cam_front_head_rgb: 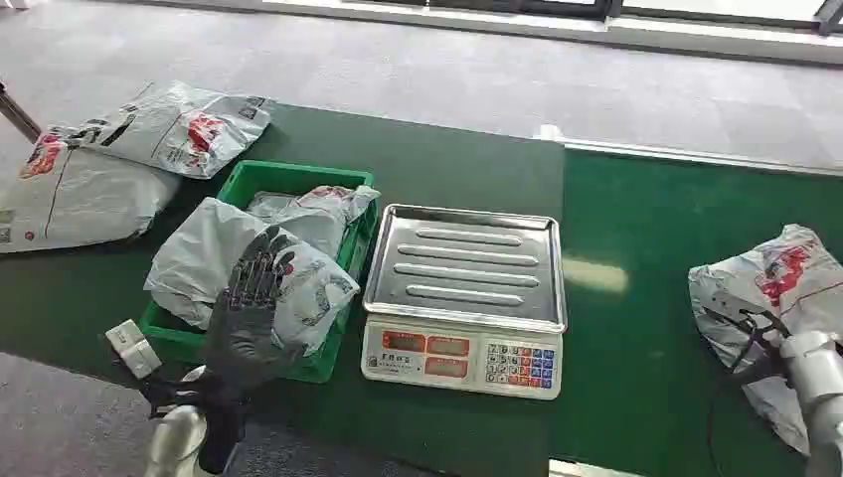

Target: Moved the parcel from conveyor to table for the left to box.

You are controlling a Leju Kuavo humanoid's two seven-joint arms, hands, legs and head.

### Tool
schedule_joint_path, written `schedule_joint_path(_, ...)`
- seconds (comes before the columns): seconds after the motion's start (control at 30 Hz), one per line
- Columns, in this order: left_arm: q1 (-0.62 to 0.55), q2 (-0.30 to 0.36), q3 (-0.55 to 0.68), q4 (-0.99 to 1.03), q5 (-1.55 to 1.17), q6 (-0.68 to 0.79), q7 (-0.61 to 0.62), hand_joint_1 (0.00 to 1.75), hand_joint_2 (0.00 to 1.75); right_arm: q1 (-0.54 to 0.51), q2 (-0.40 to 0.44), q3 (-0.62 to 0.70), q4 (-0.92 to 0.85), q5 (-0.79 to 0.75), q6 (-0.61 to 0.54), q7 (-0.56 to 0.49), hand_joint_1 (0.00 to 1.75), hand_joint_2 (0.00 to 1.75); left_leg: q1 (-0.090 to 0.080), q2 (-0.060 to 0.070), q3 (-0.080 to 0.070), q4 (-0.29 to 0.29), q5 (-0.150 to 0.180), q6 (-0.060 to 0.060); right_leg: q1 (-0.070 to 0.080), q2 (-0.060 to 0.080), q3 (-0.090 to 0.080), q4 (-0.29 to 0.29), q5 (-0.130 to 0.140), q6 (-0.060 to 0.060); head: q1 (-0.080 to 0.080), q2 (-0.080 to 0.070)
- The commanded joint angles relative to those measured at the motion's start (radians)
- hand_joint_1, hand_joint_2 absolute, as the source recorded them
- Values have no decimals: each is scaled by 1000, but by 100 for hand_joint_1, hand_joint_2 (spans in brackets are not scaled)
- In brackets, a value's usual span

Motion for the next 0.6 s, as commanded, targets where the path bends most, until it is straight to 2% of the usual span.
schedule_joint_path(0.03,-29,20,-16,71,-8,2,8,0,175,-5,49,-51,54,6,-18,-19,175,175,1,1,2,-2,0,0,1,0,3,-3,1,0,0,0)
schedule_joint_path(0.17,-14,24,-17,67,-11,7,0,0,175,-17,54,-50,47,10,-52,-43,175,175,0,3,3,-3,1,0,0,2,3,-3,1,0,0,0)
schedule_joint_path(0.23,-5,26,-14,49,-10,10,-5,0,175,-30,56,-44,40,18,-114,-88,175,175,0,4,3,-3,1,0,0,3,2,-4,2,0,0,0)
schedule_joint_path(0.37,-1,26,-12,39,-10,12,-5,0,175,-35,60,-44,33,20,-134,-100,175,175,0,6,3,-6,2,0,0,4,3,-6,3,0,0,0)
schedule_joint_path(0.4,10,26,-6,26,-8,23,-4,0,175,-41,71,-76,24,-5,-220,-162,175,175,0,4,2,-3,1,0,0,3,2,-3,2,0,0,0)
schedule_joint_path(0.5,34,25,2,-10,-6,32,-2,0,175,-62,93,-87,-1,-15,-342,-237,175,175,0,5,1,-2,0,0,0,4,0,-1,1,0,0,0)
schedule_joint_path(0.53,39,27,3,-18,-6,35,-1,0,175,-79,100,-83,-2,-12,-376,-256,175,175,0,9,2,-4,0,0,0,7,0,-3,3,0,0,0)
schedule_joint_path(0.57,46,24,7,-28,-6,45,-1,0,175,-83,120,-107,-34,-37,-495,-345,175,175,0,9,1,-3,0,0,0,7,0,-2,2,0,0,0)
schedule_joint_path(0.6,50,23,9,-34,-5,51,-1,0,175,-91,134,-113,-58,-50,-561,-395,175,175,0,9,1,-3,0,0,0,7,-1,-3,3,0,0,0)
